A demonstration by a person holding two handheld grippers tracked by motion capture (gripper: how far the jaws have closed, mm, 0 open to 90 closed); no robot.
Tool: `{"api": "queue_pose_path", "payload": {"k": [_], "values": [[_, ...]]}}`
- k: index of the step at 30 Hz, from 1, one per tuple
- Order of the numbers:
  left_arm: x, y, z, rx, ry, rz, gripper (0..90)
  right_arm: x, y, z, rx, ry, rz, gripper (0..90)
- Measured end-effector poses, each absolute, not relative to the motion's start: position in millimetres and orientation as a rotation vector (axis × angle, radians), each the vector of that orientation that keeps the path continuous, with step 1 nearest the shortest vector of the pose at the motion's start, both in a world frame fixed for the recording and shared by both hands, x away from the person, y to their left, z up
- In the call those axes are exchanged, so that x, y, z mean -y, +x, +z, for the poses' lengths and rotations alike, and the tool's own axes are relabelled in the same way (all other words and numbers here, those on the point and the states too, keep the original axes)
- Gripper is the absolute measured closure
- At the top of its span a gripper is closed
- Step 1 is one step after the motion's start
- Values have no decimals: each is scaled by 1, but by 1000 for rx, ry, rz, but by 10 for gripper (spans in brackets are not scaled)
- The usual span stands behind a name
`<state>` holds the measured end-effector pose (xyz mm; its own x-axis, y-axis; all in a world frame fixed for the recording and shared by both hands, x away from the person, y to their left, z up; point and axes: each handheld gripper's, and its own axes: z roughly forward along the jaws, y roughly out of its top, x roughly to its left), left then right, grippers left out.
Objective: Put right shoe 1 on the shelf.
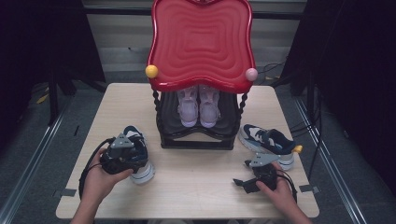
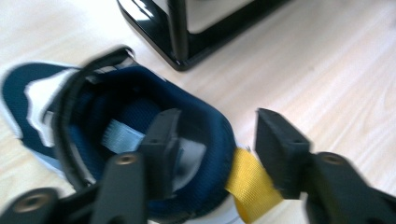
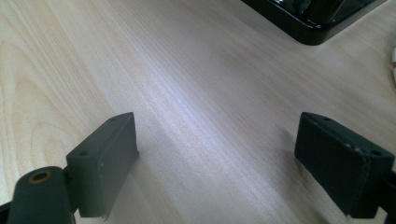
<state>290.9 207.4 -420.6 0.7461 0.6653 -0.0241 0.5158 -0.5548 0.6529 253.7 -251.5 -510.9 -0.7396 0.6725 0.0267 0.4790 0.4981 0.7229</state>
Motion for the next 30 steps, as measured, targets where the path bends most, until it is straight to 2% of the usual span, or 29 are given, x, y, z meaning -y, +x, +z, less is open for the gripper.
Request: {"api": "queue_pose_path", "payload": {"k": [6,13,19,25,30], "values": [[-201,296,-422,-906,2285,268,681,251,254,-511,-2485,978,1079,125],[-181,304,-422,-957,2236,225,690,251,254,-511,-2485,977,1078,125],[-176,307,-421,-944,2219,198,606,251,254,-511,-2485,977,1078,125],[-185,304,-417,-913,2202,178,442,251,254,-511,-2485,977,1079,125],[-193,301,-412,-867,2248,198,415,251,254,-511,-2485,977,1079,125]]}}
